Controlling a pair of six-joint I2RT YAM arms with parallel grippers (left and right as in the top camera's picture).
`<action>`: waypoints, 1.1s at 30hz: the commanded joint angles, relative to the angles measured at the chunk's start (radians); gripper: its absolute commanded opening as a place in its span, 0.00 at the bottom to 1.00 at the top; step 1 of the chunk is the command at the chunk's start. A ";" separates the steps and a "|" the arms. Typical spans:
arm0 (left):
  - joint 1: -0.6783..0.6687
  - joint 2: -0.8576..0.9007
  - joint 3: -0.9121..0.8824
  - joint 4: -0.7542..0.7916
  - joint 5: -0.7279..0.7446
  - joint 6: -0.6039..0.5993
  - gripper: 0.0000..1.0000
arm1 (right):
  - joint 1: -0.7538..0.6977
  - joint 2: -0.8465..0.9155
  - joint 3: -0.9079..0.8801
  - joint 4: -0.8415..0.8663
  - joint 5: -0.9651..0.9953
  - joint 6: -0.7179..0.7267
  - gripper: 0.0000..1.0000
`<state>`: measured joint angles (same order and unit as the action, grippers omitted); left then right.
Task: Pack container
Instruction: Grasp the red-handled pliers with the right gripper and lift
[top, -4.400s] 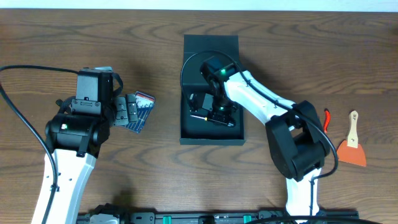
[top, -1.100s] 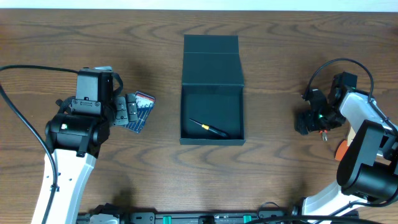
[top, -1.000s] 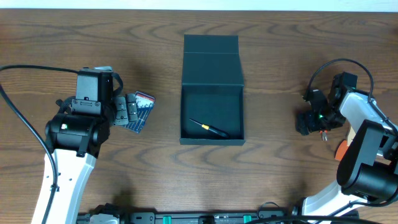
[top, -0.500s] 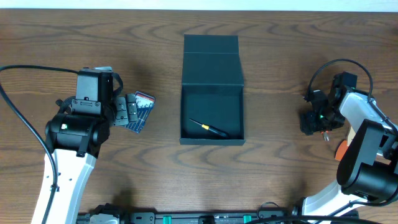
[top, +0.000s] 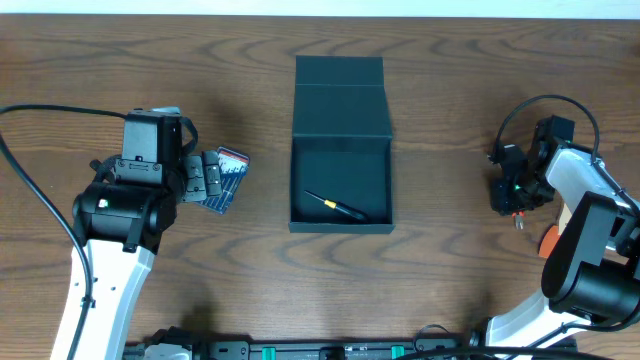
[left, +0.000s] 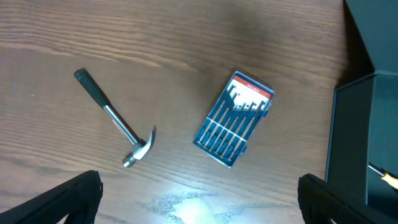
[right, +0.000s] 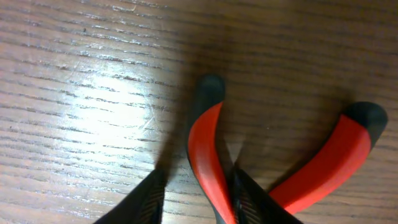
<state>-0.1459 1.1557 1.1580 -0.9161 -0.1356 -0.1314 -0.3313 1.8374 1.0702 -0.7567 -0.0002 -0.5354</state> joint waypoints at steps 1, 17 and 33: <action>0.005 0.000 0.023 -0.003 -0.015 -0.008 0.98 | -0.002 0.009 -0.005 0.003 0.000 -0.005 0.29; 0.005 0.000 0.023 -0.003 -0.015 -0.009 0.98 | 0.003 0.008 -0.004 0.009 -0.029 0.002 0.01; 0.005 -0.092 0.023 -0.015 -0.015 -0.009 0.98 | 0.293 0.005 0.554 -0.435 -0.107 0.203 0.01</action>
<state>-0.1459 1.0809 1.1580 -0.9211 -0.1356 -0.1314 -0.1051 1.8477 1.4693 -1.1381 -0.0471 -0.3893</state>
